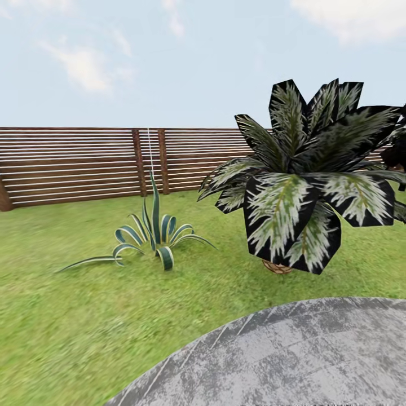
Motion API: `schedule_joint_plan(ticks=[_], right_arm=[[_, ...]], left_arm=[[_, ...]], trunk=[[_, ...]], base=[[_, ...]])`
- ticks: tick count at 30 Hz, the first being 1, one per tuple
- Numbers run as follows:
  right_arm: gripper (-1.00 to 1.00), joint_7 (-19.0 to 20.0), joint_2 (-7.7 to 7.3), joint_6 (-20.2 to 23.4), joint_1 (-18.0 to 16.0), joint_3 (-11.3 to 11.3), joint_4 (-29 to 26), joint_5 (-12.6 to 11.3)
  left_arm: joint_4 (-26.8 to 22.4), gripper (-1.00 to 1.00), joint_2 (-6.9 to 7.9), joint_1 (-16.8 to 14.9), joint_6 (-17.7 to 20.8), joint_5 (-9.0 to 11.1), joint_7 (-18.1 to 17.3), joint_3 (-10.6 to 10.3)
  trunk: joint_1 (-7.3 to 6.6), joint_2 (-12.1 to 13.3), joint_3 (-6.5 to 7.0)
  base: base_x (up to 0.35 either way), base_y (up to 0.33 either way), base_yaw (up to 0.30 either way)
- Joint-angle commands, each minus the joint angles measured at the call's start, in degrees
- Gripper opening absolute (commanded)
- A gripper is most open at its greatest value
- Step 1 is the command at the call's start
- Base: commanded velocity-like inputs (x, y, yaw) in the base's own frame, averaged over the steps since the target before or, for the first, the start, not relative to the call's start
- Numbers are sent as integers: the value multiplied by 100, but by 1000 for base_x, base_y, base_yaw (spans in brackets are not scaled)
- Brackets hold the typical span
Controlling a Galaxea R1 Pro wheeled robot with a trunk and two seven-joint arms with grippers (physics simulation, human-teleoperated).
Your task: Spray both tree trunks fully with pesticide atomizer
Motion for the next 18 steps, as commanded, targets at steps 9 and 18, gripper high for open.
schedule_joint_plan(ticks=[9, 18], right_arm=[[100, -4, -3, 0, 0, -13, 7, -5], [100, -7, -12, 0, 0, -482, 4, -12]], left_arm=[[0, 100, 2, 0, -2, 5, 0, 0], [0, 100, 14, 0, -2, 8, 0, 15]], trunk=[[0, 0, 0], [66, -120, -54]], base=[[0, 0, -252], [0, 0, -273]])
